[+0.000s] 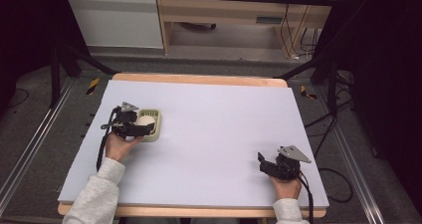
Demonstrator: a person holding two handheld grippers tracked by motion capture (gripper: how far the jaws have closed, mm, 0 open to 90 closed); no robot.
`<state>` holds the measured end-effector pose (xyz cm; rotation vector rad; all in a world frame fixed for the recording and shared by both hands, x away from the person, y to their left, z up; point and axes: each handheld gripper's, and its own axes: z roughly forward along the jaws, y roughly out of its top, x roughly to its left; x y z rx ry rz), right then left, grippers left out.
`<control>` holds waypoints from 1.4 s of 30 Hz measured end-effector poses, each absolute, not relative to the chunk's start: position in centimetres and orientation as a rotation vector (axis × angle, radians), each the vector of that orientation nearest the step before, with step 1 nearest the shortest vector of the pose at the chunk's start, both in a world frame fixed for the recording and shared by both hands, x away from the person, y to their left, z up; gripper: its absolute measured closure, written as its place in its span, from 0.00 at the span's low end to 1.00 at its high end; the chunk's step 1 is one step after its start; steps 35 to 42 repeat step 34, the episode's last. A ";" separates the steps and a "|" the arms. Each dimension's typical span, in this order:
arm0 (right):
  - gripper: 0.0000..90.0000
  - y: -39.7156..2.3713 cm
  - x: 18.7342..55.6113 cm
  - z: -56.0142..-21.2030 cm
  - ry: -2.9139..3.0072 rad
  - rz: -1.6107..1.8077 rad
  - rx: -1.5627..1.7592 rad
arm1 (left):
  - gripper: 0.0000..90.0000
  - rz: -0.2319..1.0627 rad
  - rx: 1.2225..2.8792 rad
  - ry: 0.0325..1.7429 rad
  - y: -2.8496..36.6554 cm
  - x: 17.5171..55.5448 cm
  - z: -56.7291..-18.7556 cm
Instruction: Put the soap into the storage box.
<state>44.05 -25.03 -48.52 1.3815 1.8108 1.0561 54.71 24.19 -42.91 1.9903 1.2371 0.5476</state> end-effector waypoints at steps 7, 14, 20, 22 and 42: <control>0.15 -25.0 44.0 -48.5 1.807 1.063 1.384 | 0.25 0.559 1.974 1.202 24.1 53.0 -42.0; 0.15 -25.0 43.9 -48.5 1.804 1.058 1.380 | 0.27 0.571 1.969 1.177 23.9 51.2 -42.3; 0.15 -25.1 43.9 -48.5 1.803 1.062 1.379 | 0.28 0.587 1.979 1.165 24.2 49.5 -42.9; 0.15 -25.0 43.9 -48.5 1.800 1.062 1.376 | 0.29 0.602 1.975 1.168 24.6 48.7 -43.2; 0.15 -25.1 43.9 -48.5 1.793 1.068 1.378 | 0.29 0.648 1.930 1.186 26.7 46.1 -44.7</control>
